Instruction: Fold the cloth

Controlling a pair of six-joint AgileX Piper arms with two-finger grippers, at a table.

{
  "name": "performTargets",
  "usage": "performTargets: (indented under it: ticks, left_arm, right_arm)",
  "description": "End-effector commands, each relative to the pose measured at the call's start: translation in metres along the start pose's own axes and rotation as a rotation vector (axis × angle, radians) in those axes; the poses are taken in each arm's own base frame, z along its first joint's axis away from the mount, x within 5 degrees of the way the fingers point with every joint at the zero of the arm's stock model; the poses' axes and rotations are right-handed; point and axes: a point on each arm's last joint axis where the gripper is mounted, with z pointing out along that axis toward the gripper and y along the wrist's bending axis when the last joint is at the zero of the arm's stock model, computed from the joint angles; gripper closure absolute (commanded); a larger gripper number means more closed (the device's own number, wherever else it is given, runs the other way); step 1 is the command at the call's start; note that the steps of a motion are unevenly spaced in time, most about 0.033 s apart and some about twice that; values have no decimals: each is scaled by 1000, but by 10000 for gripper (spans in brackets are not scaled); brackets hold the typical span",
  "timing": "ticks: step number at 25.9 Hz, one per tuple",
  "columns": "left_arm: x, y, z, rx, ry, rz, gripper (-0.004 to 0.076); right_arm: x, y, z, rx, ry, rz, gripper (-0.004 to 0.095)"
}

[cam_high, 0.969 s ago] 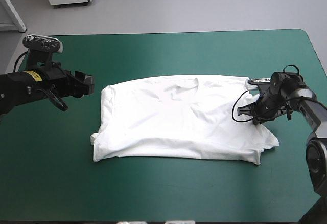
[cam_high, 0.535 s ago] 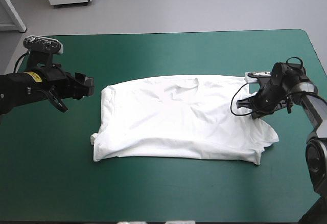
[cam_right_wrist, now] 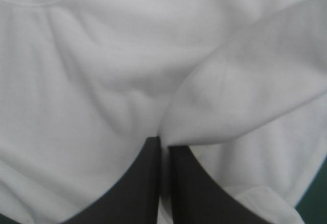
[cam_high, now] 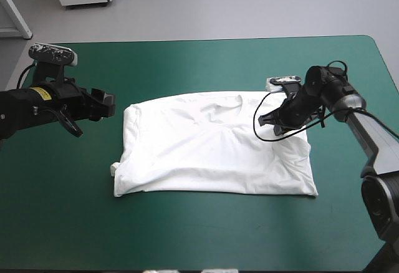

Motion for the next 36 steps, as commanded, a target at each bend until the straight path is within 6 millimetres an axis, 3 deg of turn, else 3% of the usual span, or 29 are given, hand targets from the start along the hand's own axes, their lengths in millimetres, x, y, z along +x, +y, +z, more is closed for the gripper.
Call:
performTargets:
  ticks: [1, 5, 8, 12, 17, 21, 24, 29, 32, 36]
  left_arm:
    - [-9, -5, -16, 17, -101, -1, 252]
    - [-8, -5, -15, 19, -88, -1, 252]
    - [-7, -5, -16, 20, -82, 3, 251]
    - [-5, -6, -20, 19, -66, 11, 251]
    - [0, -7, -33, 4, -81, 35, 251]
    - [5, -6, -44, -32, -82, 55, 251]
    - [10, -5, -55, -62, -83, 50, 251]
    - [25, -4, -60, -98, 3, 19, 251]
    - [33, -7, -53, -97, 50, 18, 251]
    - [50, -5, -28, -95, 157, 7, 251]
  right_arm:
    - [-8, 13, -4, -13, -44, -43, 925]
    - [-13, 7, 30, 33, 19, -68, 925]
    - [-14, 5, 30, 56, 22, -100, 925]
    - [-21, 10, 8, 57, -2, -135, 885]
    - [-26, 19, -22, 42, -54, -151, 668]
    - [-19, 24, -40, 28, -49, -158, 537]
    - [-11, 27, -61, 54, -80, -156, 511]
    - [22, 31, -110, 148, -180, -167, 511]
    - [55, 32, -140, 216, -242, -157, 511]
    - [103, 32, -164, 278, -306, -129, 511]
